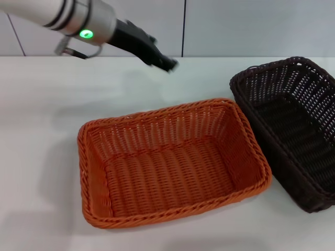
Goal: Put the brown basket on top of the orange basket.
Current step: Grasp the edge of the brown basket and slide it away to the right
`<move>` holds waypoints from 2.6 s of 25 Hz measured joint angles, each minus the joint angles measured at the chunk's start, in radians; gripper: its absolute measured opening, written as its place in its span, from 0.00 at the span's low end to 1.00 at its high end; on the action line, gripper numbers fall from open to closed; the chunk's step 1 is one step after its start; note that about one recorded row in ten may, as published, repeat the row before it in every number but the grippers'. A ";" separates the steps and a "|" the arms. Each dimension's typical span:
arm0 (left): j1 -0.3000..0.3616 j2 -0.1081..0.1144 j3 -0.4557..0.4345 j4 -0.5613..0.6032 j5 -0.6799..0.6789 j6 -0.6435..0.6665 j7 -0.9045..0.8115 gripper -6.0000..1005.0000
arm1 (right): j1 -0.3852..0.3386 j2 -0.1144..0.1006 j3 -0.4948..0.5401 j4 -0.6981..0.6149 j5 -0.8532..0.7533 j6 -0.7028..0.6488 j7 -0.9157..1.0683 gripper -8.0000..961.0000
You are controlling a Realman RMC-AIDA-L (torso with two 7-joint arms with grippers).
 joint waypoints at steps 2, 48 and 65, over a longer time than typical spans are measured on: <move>0.064 0.000 -0.002 0.026 -0.110 -0.092 0.036 0.73 | -0.012 -0.016 -0.080 -0.051 0.000 0.005 0.120 0.63; 0.399 -0.006 0.035 -0.463 -1.638 -0.069 1.214 0.86 | -0.208 -0.050 -1.020 -0.984 -1.194 -0.582 1.339 0.64; 0.429 0.002 -0.012 -0.427 -1.640 -0.071 1.214 0.86 | -0.284 0.018 -1.070 -1.056 -1.190 -0.892 1.293 0.65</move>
